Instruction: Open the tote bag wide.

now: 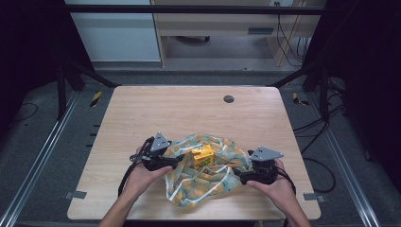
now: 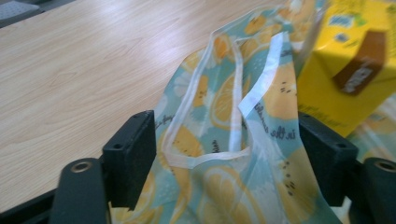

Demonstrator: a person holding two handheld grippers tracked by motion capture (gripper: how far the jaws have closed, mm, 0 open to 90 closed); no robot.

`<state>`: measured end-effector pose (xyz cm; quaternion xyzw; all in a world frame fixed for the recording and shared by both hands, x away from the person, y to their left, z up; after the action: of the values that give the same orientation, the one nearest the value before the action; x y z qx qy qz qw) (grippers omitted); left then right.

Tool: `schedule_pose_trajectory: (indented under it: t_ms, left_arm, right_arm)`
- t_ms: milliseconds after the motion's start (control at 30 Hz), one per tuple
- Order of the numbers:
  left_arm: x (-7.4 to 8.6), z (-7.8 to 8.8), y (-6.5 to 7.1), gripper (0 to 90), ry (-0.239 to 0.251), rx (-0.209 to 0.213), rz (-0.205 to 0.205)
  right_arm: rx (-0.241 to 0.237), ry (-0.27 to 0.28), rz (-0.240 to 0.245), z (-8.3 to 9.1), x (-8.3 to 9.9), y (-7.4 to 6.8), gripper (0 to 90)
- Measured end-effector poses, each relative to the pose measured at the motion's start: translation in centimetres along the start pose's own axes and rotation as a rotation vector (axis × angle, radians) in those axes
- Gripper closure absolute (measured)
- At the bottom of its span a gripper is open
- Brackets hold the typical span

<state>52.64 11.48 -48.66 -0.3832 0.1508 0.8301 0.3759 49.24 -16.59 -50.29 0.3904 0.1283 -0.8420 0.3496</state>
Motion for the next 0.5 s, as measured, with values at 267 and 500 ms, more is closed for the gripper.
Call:
schedule_pose_trajectory:
  t_ms: [267,500]
  left_arm:
    - [-1.0,1.3,1.3,19.1,0.034,0.035,-0.02]
    - [-0.6,3.3,-0.9,16.0,0.033,-0.042,0.007]
  right_arm:
    - [0.005,0.023,0.01,1.1,-0.9,-0.2,9.3]
    - [0.043,0.063,-0.018,2.4,-1.2,1.2,6.0]
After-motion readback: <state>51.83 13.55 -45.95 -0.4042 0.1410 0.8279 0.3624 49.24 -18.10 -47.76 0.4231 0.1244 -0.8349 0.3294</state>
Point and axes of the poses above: each handheld gripper's, and its own axes: z roughly backward along the jaws, x roughly out of its underside, y roughly to its right, the point moved 7 cm from there along -z, roughly forward along the jaws, and after that the axes turned 7 degrees about -y, right-handed, at the moved point
